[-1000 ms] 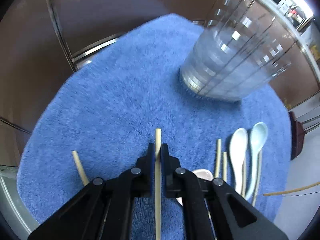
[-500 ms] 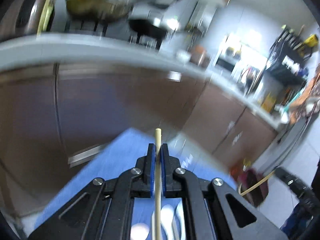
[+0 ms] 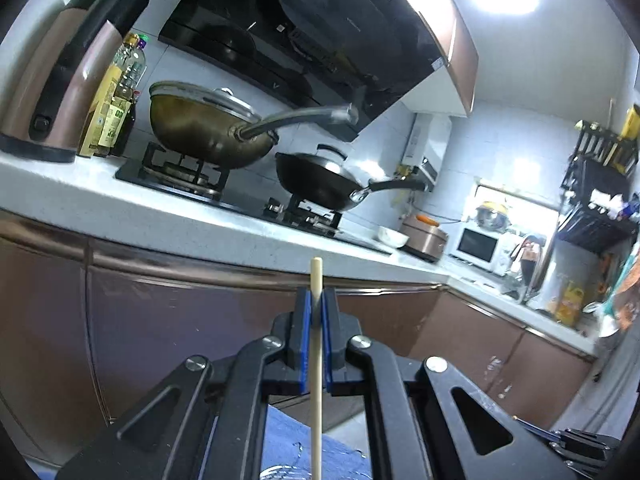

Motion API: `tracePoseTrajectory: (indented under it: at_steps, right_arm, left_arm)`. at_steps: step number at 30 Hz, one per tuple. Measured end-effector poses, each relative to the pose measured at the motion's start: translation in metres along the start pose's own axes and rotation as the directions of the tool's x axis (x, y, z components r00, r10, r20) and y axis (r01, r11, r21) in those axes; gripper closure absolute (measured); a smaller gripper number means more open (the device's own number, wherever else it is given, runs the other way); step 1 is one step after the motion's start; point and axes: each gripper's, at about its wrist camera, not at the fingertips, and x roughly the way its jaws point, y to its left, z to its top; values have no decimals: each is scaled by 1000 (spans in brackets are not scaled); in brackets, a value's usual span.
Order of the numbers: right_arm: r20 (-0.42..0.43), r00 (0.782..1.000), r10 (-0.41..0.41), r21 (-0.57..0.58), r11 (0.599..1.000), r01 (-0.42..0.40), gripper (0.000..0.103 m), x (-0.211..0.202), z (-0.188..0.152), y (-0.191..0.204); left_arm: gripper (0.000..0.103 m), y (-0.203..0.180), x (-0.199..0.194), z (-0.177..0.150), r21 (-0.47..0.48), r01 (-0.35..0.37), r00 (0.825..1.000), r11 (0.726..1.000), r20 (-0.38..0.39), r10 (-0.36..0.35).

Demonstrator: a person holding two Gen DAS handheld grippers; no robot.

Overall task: Organize utensils
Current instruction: 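Lift the left tool's chopstick toward the holder while the right tool carries its chopstick, then open the left tool over the holder while the right tool releases its chopstick inside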

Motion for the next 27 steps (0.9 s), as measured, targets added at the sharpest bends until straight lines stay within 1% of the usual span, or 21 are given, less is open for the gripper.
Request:
tracePoseTrajectory:
  at_steps: [2, 5, 6, 10, 14, 15, 16, 17, 18, 19, 20, 23, 24, 26, 27]
  right_arm:
    - [-19, 1000, 0, 13, 1000, 0, 98, 19, -8, -8]
    - [-35, 999, -16, 13, 1000, 17, 98, 40, -20, -14]
    - [-41, 999, -19, 14, 1000, 20, 98, 46, -23, -16]
    - [-75, 997, -15, 40, 999, 18, 98, 71, -47, -24]
    - [-108, 994, 0, 67, 998, 8, 97, 87, -71, -32]
    - [-112, 994, 0, 69, 998, 8, 95, 89, -74, -32]
    - [-114, 993, 2, 74, 997, 7, 92, 88, -77, -33]
    - [-113, 994, 2, 81, 997, 7, 81, 87, -79, -34]
    - [-110, 994, 0, 86, 996, 10, 69, 84, -80, -34]
    - [-106, 994, -1, 88, 996, 10, 65, 82, -79, -34]
    - [-95, 996, -2, 92, 996, 11, 59, 76, -79, -34]
    - [-74, 997, -10, 98, 995, 18, 52, 62, -75, -33]
    - [-66, 998, -15, 100, 995, 22, 49, 57, -73, -33]
    - [-40, 999, -28, 109, 993, 32, 42, 38, -68, -33]
    - [-28, 999, -31, 115, 993, 34, 39, 29, -66, -33]
  left_arm:
    - [98, -2, 16, -17, 25, -28, 1000, 999, 2, 28]
    - [98, -7, 31, -43, 62, -42, 999, 997, -21, 43]
    - [98, -8, 35, -57, 79, -53, 998, 995, -25, 55]
    - [98, -9, 48, -94, 130, -74, 995, 989, -57, 82]
    - [97, -5, 53, -117, 174, -83, 993, 981, -74, 97]
    - [97, -5, 52, -119, 180, -81, 992, 980, -79, 97]
    - [96, -4, 51, -120, 183, -78, 992, 980, -84, 94]
    - [94, -4, 50, -121, 184, -73, 992, 980, -87, 90]
    - [90, -3, 46, -120, 186, -65, 993, 980, -88, 83]
    - [84, -3, 43, -119, 188, -60, 993, 980, -86, 77]
    - [82, -3, 36, -115, 193, -50, 995, 980, -77, 66]
    - [74, -4, 19, -107, 206, -35, 998, 978, -49, 46]
    - [71, -5, 11, -103, 213, -27, 998, 977, -45, 37]
    - [68, -6, -4, -92, 232, -13, 999, 973, -44, 24]
    - [65, -8, -14, -87, 242, -4, 999, 970, -47, 15]
